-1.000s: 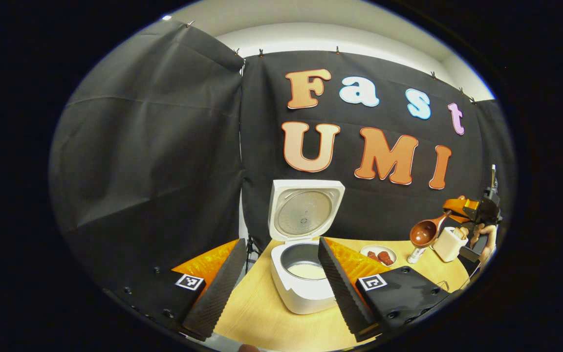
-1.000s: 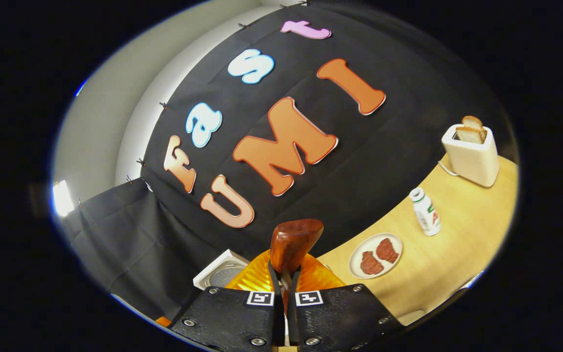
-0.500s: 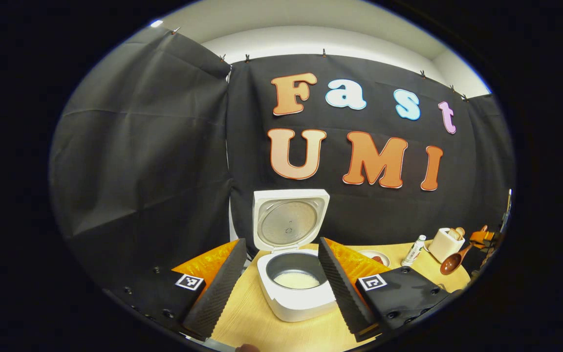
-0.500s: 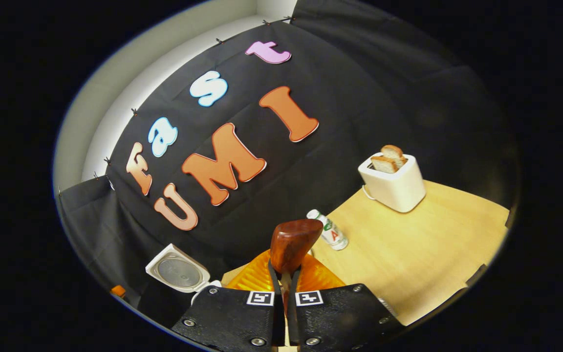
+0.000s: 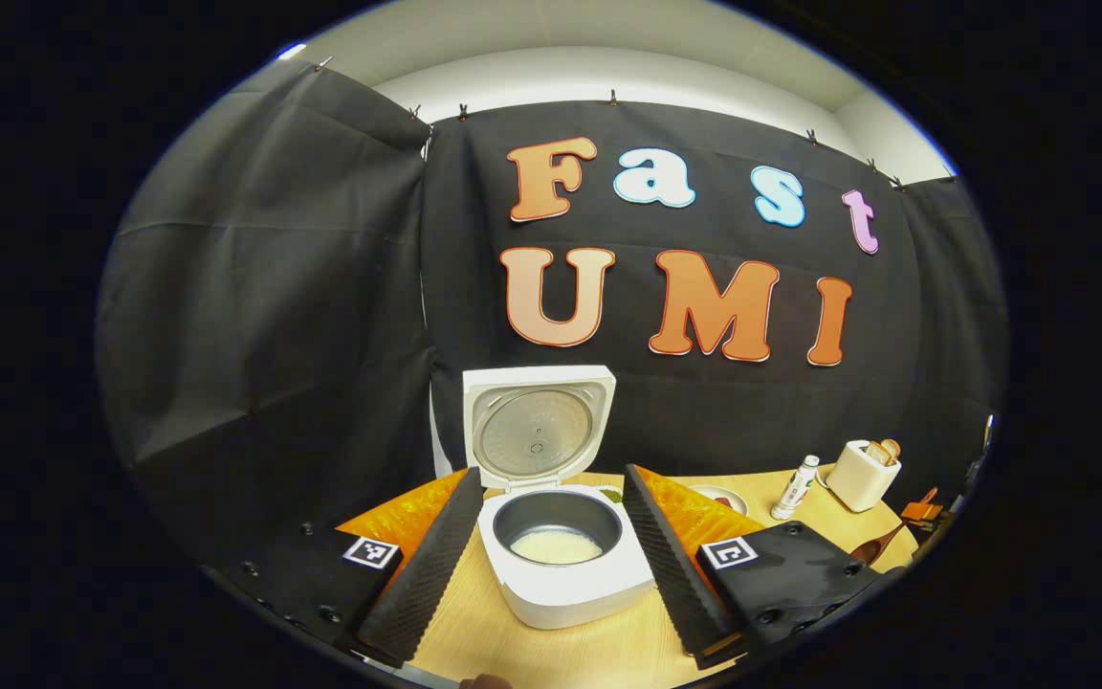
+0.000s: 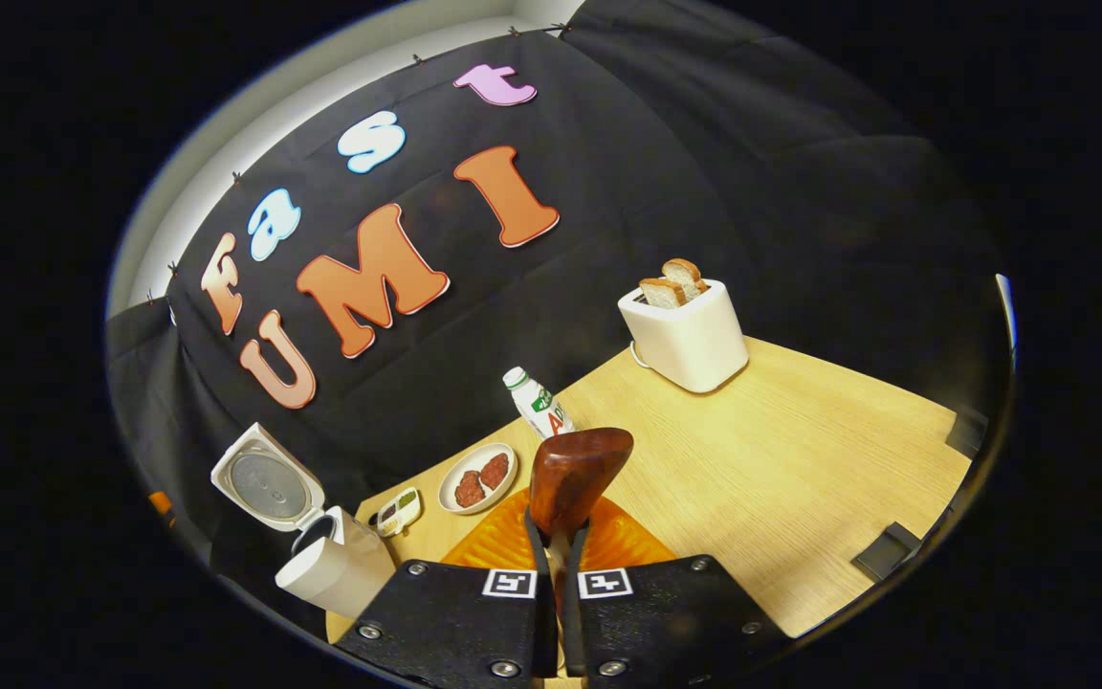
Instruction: Close the left gripper, press the button to open the rice cooker; take a wooden spoon from the chopstick holder with the right hand, scoop a spoonful of rice and pour it into the rice cooker, then put the wooden spoon back into the chopstick holder.
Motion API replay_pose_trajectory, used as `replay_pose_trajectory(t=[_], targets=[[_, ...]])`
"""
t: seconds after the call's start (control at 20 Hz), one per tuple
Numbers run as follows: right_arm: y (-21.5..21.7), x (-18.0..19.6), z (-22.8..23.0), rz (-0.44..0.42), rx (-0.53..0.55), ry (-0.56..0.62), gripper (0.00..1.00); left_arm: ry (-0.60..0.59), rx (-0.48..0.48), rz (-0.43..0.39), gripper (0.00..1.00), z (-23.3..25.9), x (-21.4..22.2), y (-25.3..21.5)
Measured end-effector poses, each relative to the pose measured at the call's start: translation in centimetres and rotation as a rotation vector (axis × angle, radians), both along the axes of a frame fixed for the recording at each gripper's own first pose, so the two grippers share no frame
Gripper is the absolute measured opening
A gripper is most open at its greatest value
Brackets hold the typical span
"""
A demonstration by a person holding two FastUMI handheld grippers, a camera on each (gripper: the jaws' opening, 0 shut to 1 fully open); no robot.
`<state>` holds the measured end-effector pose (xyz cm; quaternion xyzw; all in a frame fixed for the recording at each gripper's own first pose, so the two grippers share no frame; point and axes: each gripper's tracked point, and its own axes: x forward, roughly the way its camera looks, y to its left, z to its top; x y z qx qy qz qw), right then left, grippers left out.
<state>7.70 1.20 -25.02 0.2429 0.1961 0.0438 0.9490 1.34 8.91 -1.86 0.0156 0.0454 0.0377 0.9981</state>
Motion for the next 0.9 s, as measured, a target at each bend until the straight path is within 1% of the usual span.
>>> replay_pose_trajectory(t=[0.15,0.3,0.4,0.55,0.6,0.7,0.75,0.8,0.85,0.9], targets=[[0.0,-0.1,-1.9,0.001,-0.034,0.022,0.01,0.009,0.003,0.014,0.99,-0.3,-0.5,0.5],[0.1,-0.5,-3.6,-0.002,-0.031,0.040,0.03,0.013,0.003,0.046,0.99,-0.2,-1.2,1.7],[0.4,-0.5,-4.5,-0.005,-0.014,0.060,0.07,0.009,-0.010,0.055,1.00,-0.1,-1.5,2.0],[0.5,-0.8,-5.7,-0.013,-0.017,0.085,0.14,0.006,-0.019,0.058,0.99,0.2,-1.8,2.2],[0.7,-1.0,-6.0,-0.007,-0.023,0.092,0.16,0.005,-0.017,0.057,0.99,0.4,-1.8,2.2],[0.2,-0.9,-5.7,-0.025,-0.056,0.087,0.24,-0.001,-0.007,0.053,1.00,0.7,-1.6,2.0],[-0.3,-0.9,-5.5,-0.036,-0.088,0.088,0.45,-0.004,-0.006,0.048,1.00,0.8,-1.6,1.9],[-0.9,-1.0,-5.7,-0.050,-0.133,0.102,0.48,-0.005,-0.010,0.039,0.99,1.0,-1.5,1.5],[-1.7,-1.2,-5.8,-0.065,-0.184,0.118,0.80,-0.002,-0.014,0.030,0.99,1.2,-1.1,1.3],[-2.5,-1.1,-5.6,-0.085,-0.232,0.115,0.83,0.000,-0.020,0.022,1.00,1.3,-0.9,1.1]])
